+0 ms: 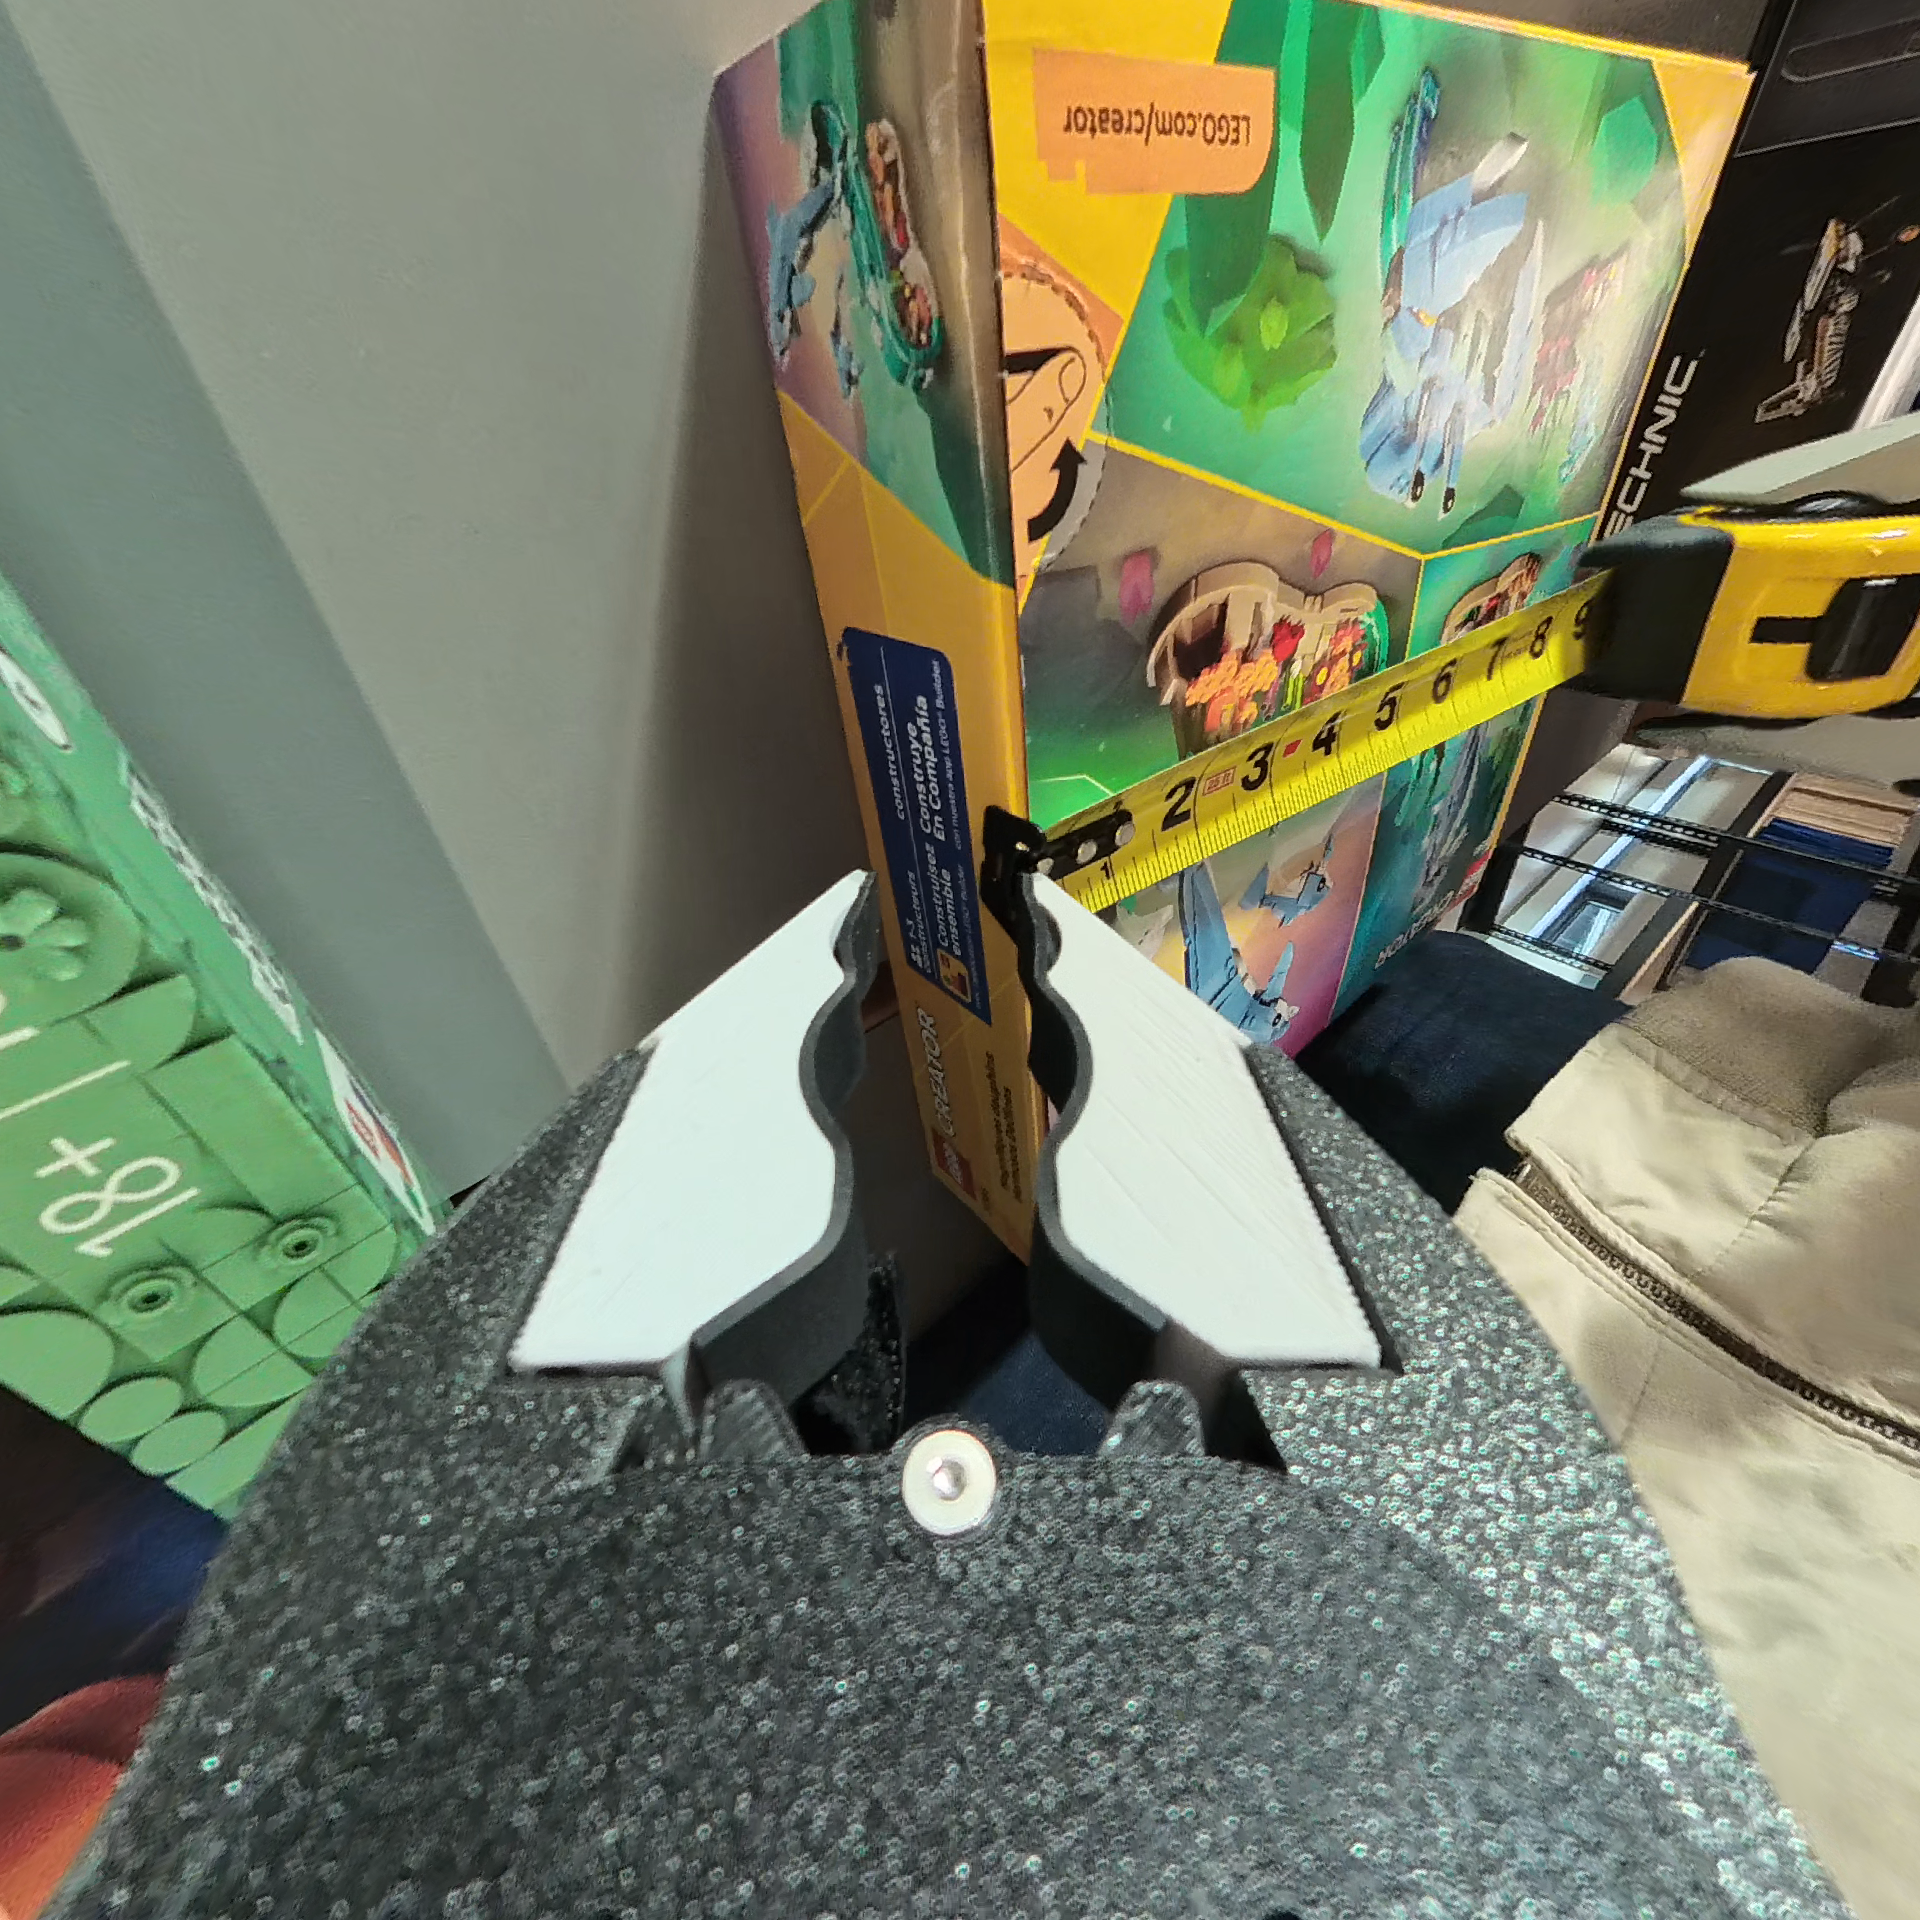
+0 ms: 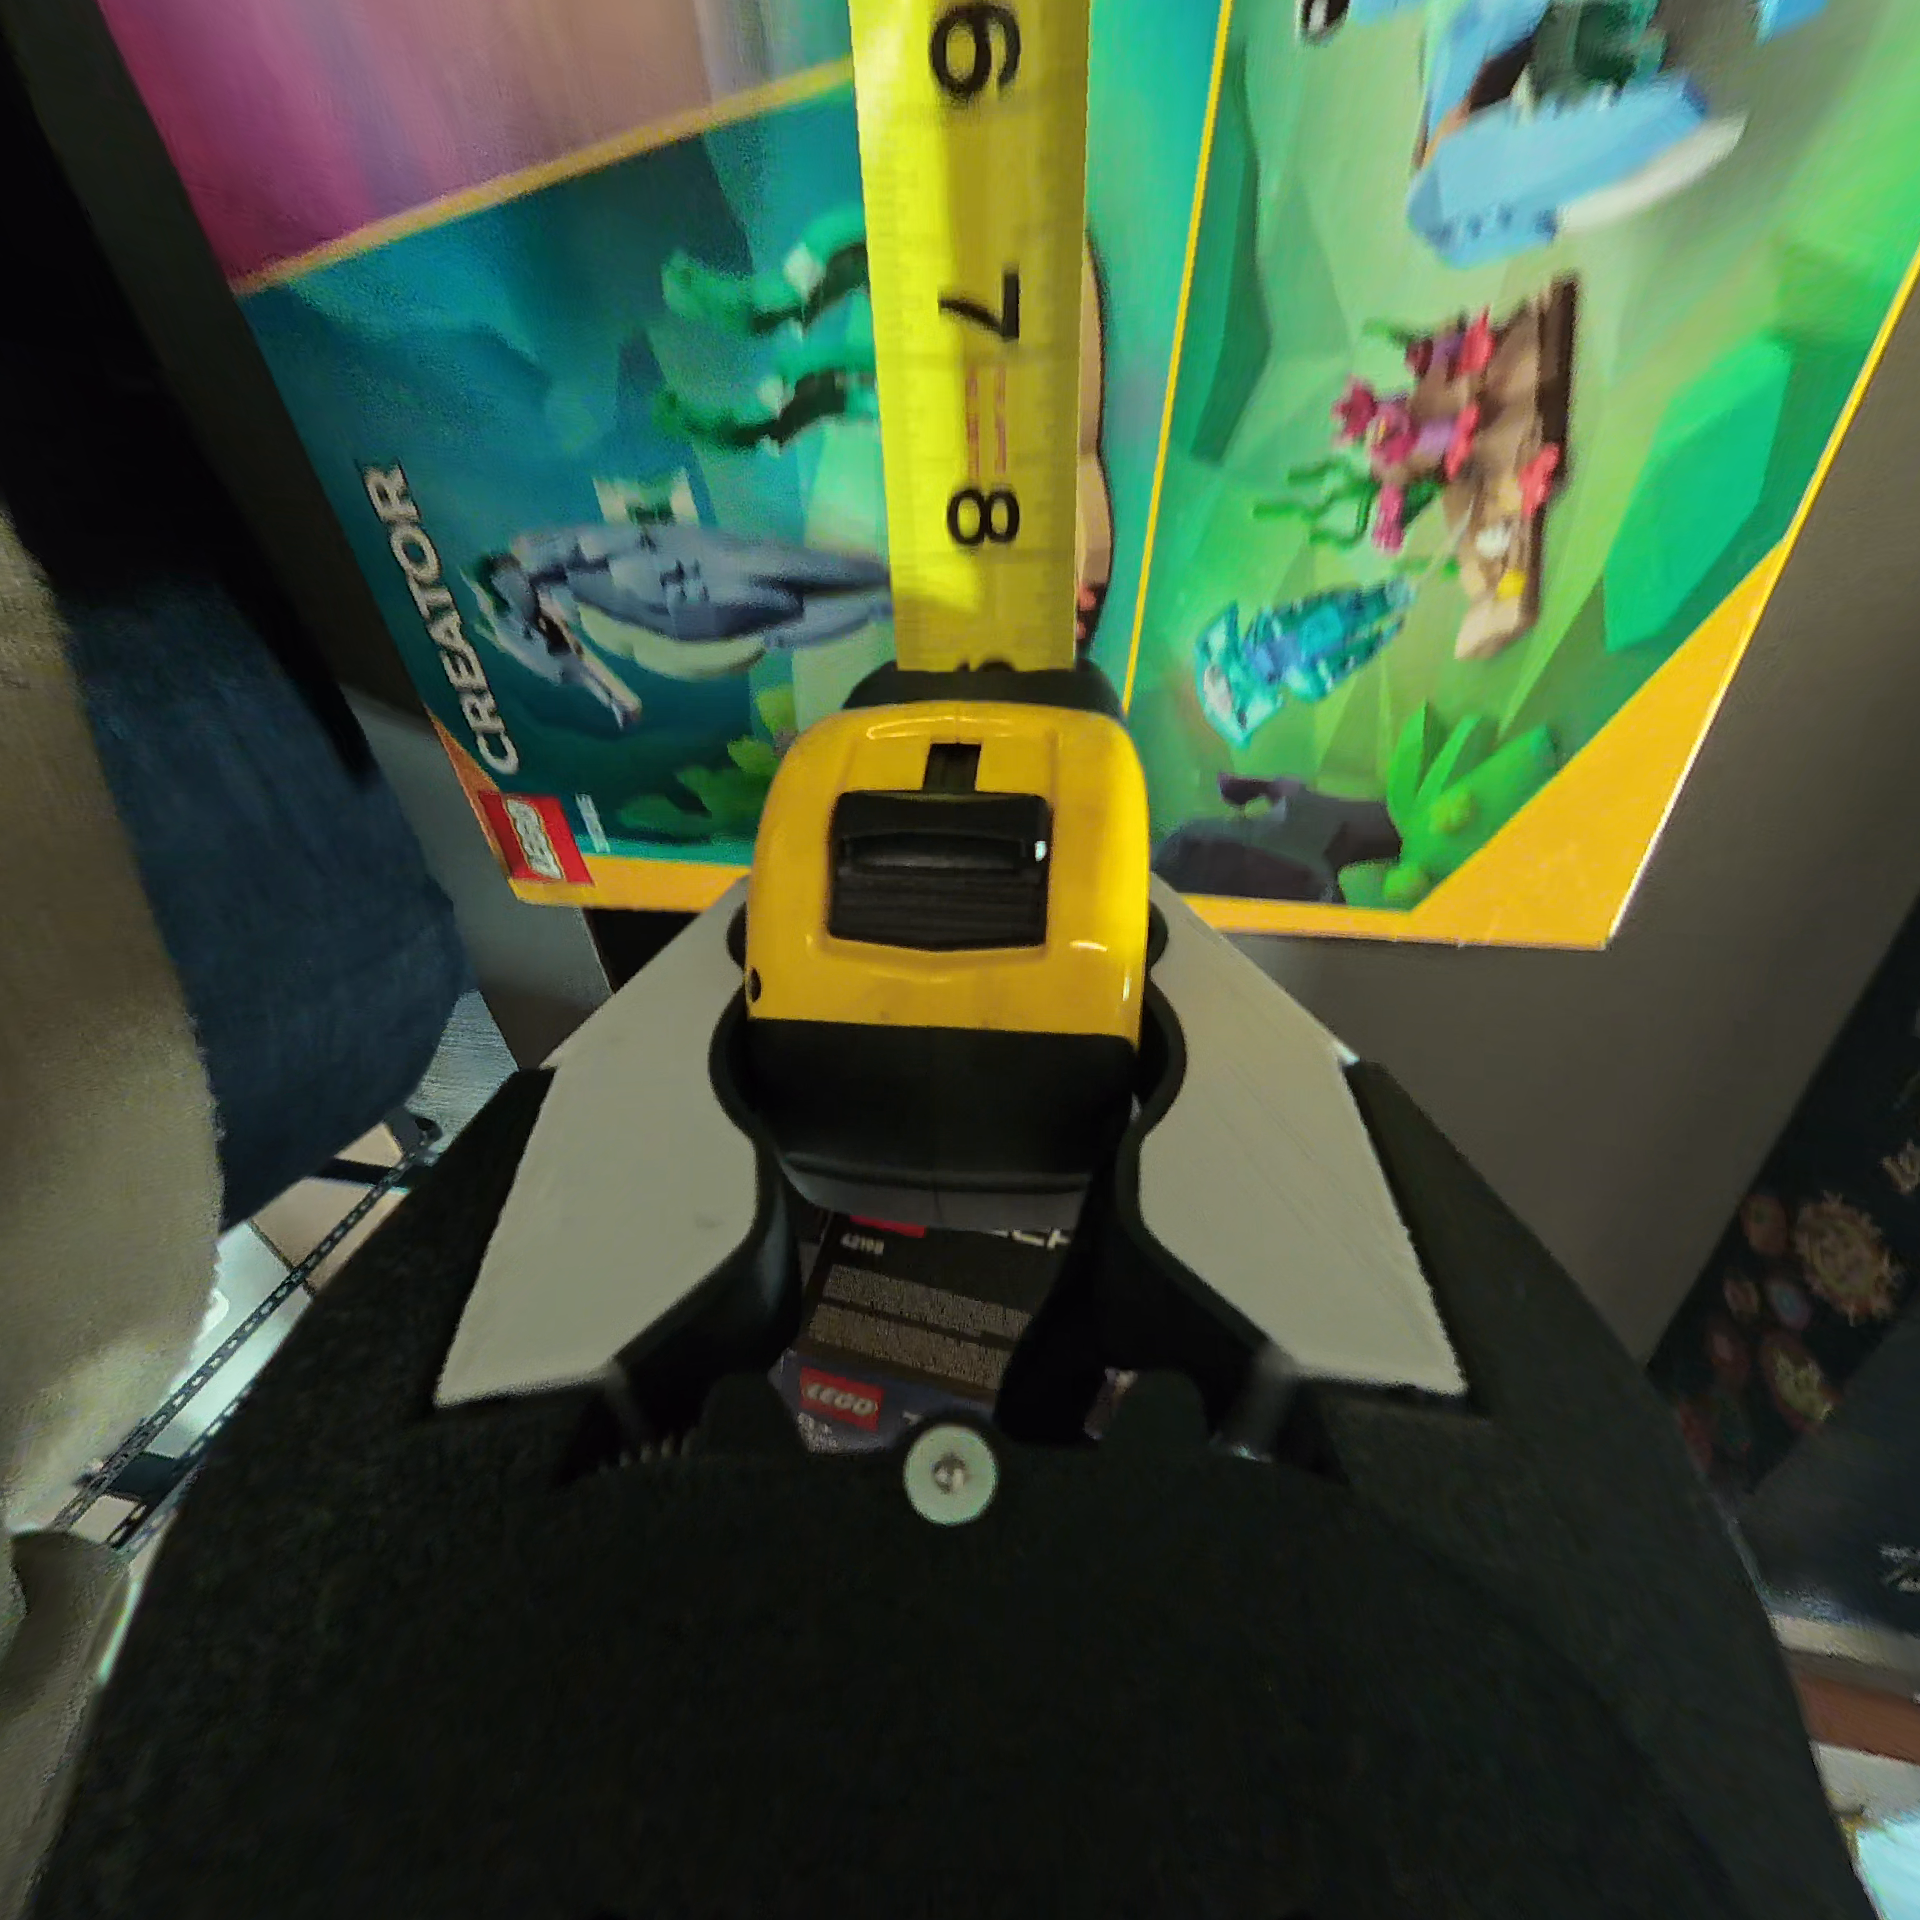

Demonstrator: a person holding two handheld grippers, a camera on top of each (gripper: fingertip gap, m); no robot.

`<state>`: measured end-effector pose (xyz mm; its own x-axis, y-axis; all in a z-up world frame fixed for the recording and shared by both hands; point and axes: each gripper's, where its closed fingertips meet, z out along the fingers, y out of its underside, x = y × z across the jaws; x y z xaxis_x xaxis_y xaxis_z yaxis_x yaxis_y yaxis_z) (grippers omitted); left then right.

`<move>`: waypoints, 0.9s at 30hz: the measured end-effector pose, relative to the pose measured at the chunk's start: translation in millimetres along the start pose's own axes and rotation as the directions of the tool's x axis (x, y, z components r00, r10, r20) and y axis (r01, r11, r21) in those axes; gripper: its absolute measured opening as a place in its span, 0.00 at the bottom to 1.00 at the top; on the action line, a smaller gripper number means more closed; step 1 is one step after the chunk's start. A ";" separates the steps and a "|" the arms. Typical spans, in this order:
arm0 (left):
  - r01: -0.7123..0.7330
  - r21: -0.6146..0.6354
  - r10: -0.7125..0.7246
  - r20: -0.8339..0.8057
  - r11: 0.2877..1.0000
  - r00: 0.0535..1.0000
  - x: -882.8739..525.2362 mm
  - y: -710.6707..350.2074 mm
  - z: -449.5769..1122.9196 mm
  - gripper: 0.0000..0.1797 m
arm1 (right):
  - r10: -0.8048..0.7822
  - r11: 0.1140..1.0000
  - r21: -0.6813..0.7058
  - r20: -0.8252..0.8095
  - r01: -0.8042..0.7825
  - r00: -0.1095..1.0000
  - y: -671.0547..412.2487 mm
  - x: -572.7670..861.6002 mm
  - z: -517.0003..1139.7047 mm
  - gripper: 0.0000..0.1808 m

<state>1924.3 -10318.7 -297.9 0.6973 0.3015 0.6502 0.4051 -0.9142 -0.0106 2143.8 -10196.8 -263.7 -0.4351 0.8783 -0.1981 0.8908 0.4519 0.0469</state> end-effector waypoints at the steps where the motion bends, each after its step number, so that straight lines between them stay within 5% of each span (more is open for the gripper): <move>1: 0.001 0.002 -0.001 -0.003 1.000 1.000 0.0 0.0 0.2 0.15 | -0.006 1.000 0.007 0.004 0.006 1.000 -7.8 -0.1 0.8 0.37; 14: -0.027 0.029 0.028 -0.028 0.999 0.999 5.2 0.7 -0.9 0.10 | -0.070 0.996 0.060 -0.017 0.071 0.997 -136.0 -1.8 4.5 0.37; 27: 0.190 0.196 -0.105 -0.377 0.962 0.920 22.3 -15.4 -45.1 0.11 | -0.009 0.971 0.239 0.128 -0.022 0.992 -211.2 -12.6 -1.8 0.37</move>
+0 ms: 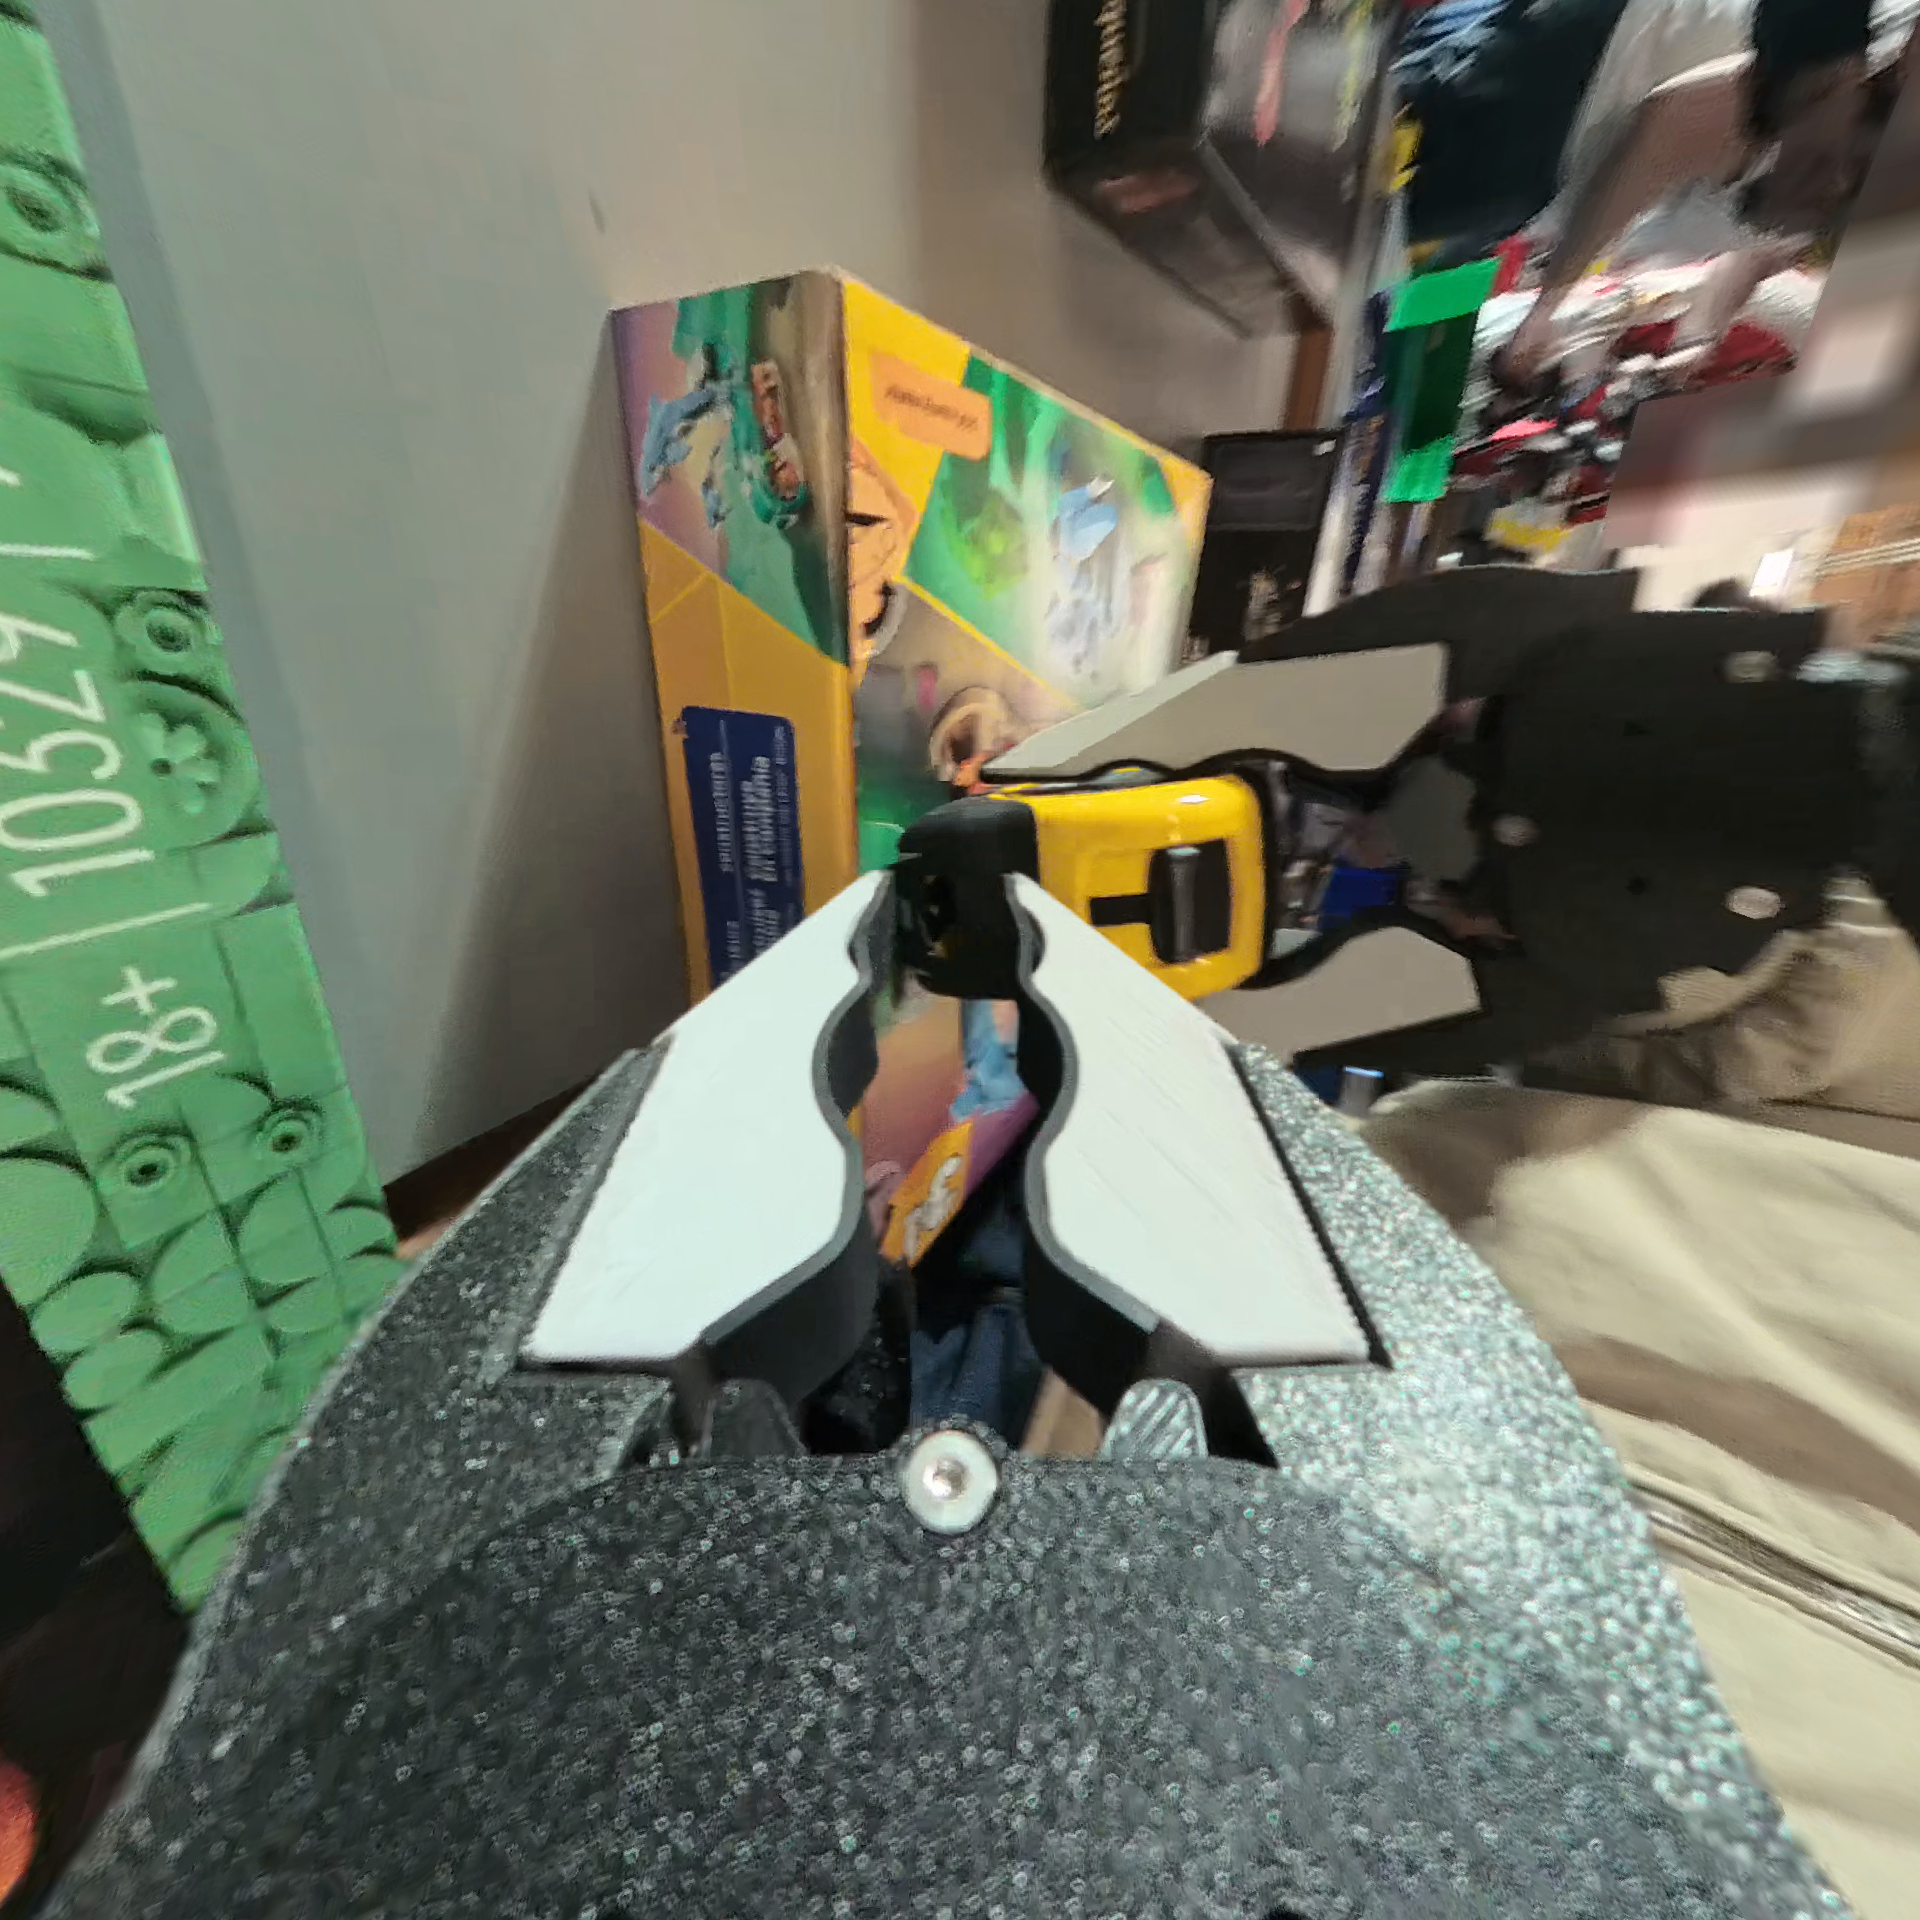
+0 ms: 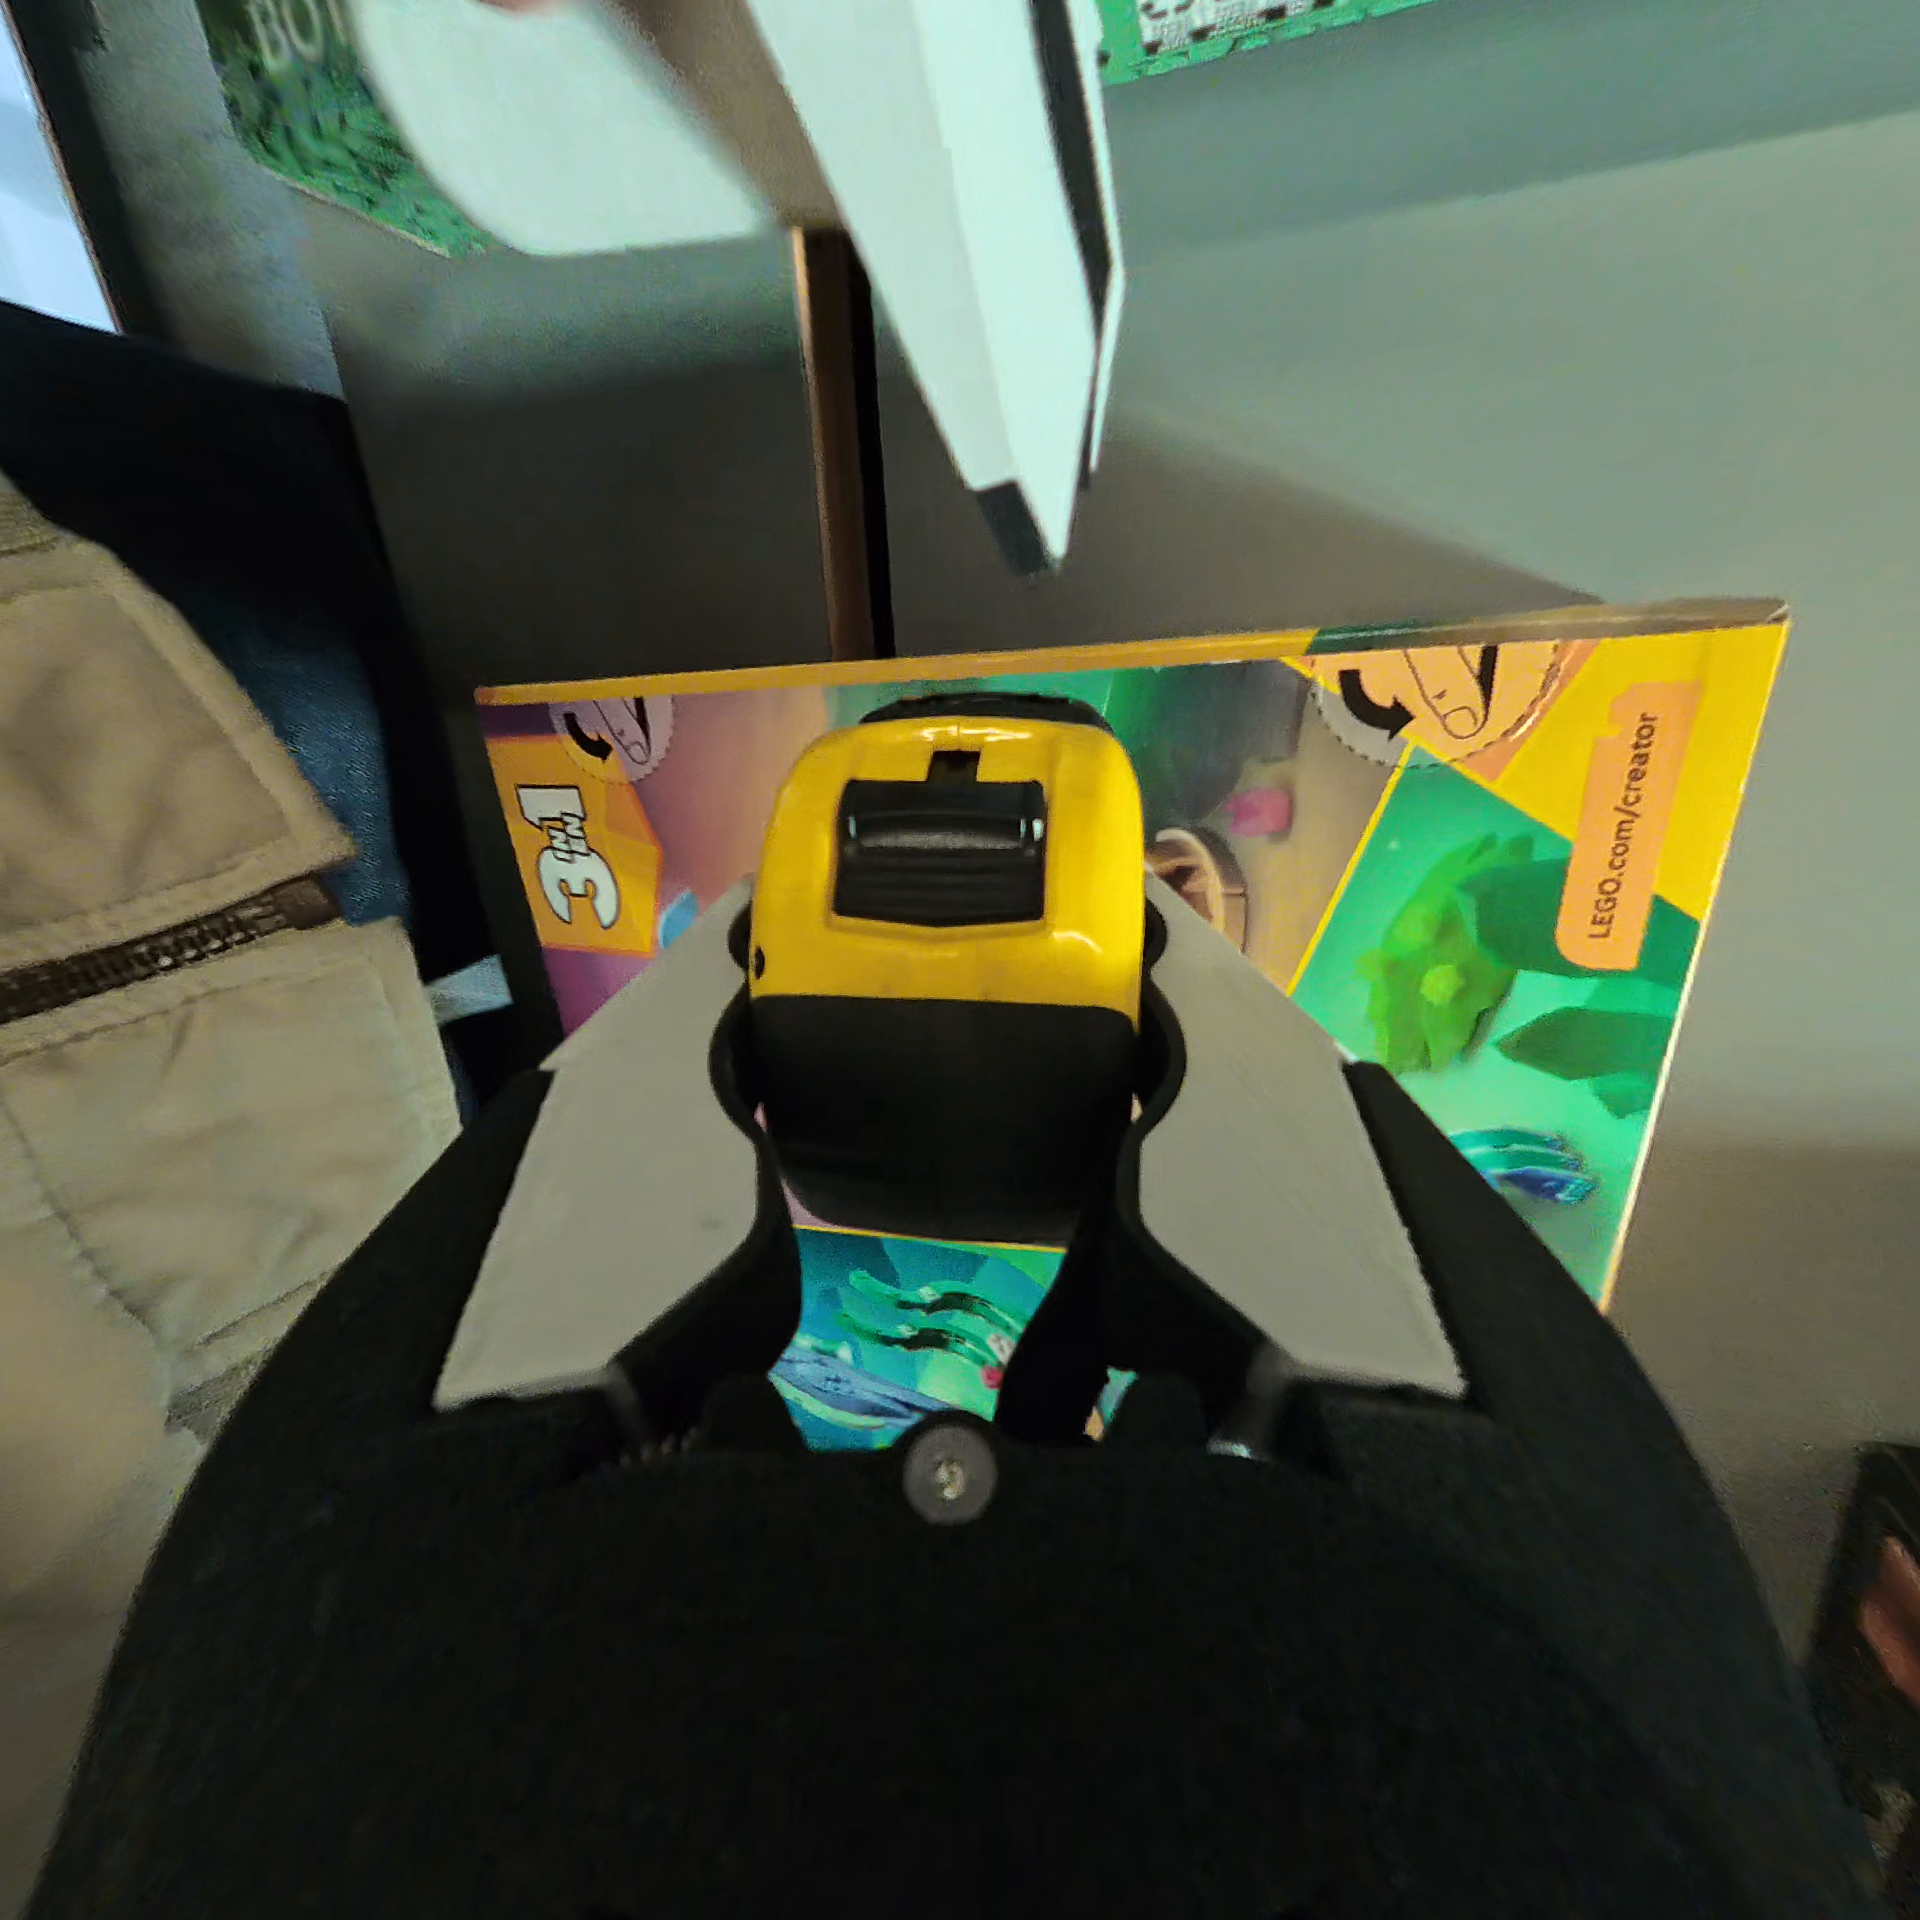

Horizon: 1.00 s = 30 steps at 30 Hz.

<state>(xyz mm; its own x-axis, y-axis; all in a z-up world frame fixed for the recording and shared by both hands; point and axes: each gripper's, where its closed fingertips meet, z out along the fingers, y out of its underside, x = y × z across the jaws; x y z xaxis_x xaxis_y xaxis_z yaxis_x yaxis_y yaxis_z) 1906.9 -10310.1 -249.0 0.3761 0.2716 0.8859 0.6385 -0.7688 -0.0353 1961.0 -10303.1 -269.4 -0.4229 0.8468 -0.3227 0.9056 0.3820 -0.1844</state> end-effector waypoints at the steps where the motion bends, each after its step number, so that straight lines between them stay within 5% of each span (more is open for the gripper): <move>1: 0.030 -0.003 -0.030 -0.061 1.000 0.998 8.7 2.6 -2.1 0.16 | 0.014 1.000 0.028 0.011 -0.014 1.000 0.1 -1.7 -2.4 0.37; 4: 0.162 -0.045 -0.168 -0.260 0.986 0.951 34.4 15.2 0.2 0.43 | 0.066 0.986 0.149 0.058 -0.074 0.996 -3.4 -13.2 -23.2 0.36; 8: 0.225 -0.127 -0.259 -0.468 0.966 0.845 76.9 27.5 11.9 0.60 | 0.047 0.956 0.291 0.012 -0.049 0.999 -14.3 -33.8 -73.6 0.36; 9: 0.207 -0.135 -0.247 -0.536 0.969 0.807 96.0 27.3 9.9 0.59 | 0.038 0.956 0.291 -0.011 -0.033 0.999 -14.6 -39.6 -83.8 0.36; 12: 0.165 -0.141 -0.217 -0.667 0.976 0.713 140.9 25.5 0.9 0.36 | 0.052 0.972 0.232 -0.110 -0.025 0.993 -0.9 -44.5 -108.5 0.36; 19: 0.134 -0.245 -0.278 -0.792 0.960 0.543 228.2 50.5 12.4 0.35 | 0.189 0.973 0.168 -0.191 -0.158 0.963 40.8 -80.6 -180.5 0.37; 23: 0.094 -0.311 -0.320 -0.837 0.946 0.444 279.2 74.3 29.2 0.35 | 0.293 0.946 0.218 -0.262 -0.240 0.919 72.7 -105.2 -219.3 0.37; 30: 0.037 -0.428 -0.406 -0.821 0.903 0.402 334.0 134.9 92.9 0.35 | 0.437 0.872 0.382 -0.333 -0.304 0.835 156.6 -145.9 -245.5 0.37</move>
<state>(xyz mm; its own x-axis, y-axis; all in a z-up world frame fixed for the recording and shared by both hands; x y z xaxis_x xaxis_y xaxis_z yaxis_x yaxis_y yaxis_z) 2181.0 -10269.3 -0.8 -0.6590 -0.0539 0.7502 0.3031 -0.9319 0.1993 2172.6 -10275.9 -23.2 0.0536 0.9977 -0.0412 0.9062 -0.0659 -0.4176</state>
